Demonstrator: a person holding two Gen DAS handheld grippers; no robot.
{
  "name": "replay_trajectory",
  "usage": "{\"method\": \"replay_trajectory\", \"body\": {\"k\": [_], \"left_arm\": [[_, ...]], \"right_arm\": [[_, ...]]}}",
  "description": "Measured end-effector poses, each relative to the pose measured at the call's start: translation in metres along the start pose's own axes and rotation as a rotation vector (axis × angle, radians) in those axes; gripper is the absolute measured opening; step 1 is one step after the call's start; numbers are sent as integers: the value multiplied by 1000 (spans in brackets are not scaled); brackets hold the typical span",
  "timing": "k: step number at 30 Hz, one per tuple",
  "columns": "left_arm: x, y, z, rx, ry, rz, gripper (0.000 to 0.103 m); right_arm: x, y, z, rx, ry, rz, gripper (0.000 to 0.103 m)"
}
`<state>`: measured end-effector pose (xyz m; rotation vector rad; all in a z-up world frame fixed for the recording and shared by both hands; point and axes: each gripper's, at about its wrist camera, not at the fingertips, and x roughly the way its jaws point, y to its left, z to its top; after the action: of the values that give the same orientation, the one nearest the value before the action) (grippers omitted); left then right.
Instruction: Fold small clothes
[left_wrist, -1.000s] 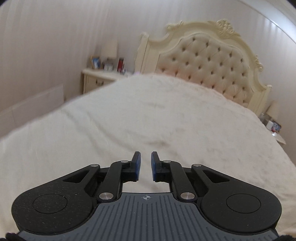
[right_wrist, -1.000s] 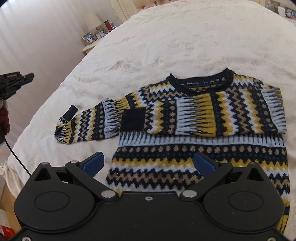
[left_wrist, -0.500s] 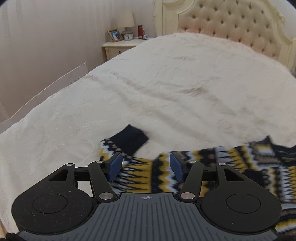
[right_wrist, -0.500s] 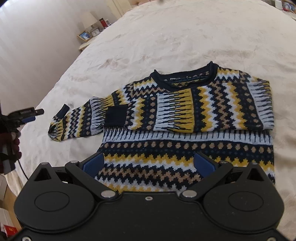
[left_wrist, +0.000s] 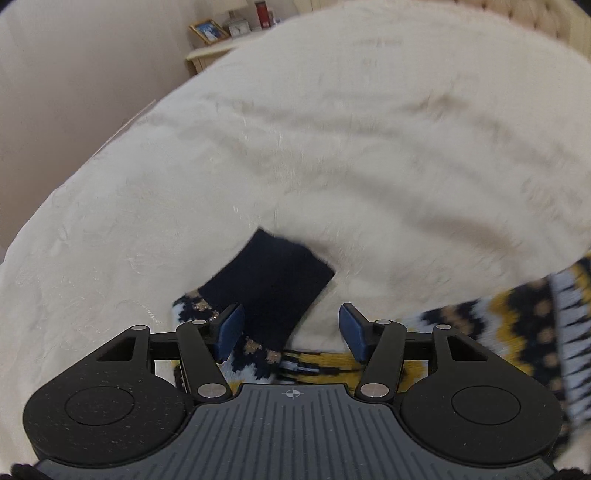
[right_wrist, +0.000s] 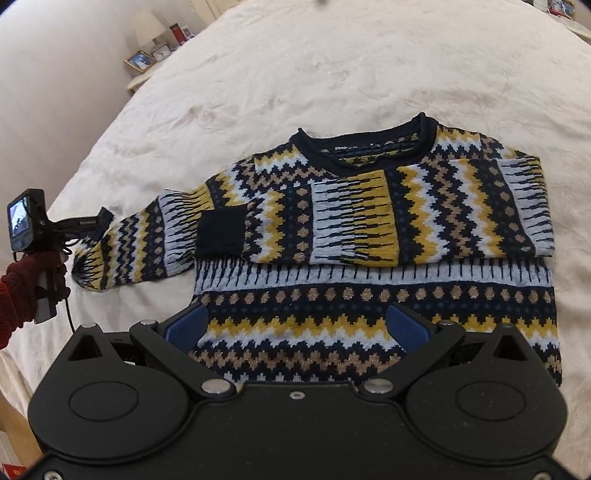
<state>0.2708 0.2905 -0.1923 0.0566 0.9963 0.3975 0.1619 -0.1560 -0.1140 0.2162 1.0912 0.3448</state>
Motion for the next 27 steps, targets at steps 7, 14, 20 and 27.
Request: {"method": "replay_trajectory", "body": {"k": [7,14,20,27], "left_arm": [[8,14,-6,-4,-17,-22,10],[-59,55,4,-208,-149,-138,4],[-150,60,17,-276,-291,-239,4],[-243,-6,29,-236,-424,-395,4]], "right_arm": [[13,11,11,-30,23,2,102],[15,15,16,-51,19,62,102],[9,7,9,-53,6,119,102],[-5,-21,-4,-33,-17,179,102]]}}
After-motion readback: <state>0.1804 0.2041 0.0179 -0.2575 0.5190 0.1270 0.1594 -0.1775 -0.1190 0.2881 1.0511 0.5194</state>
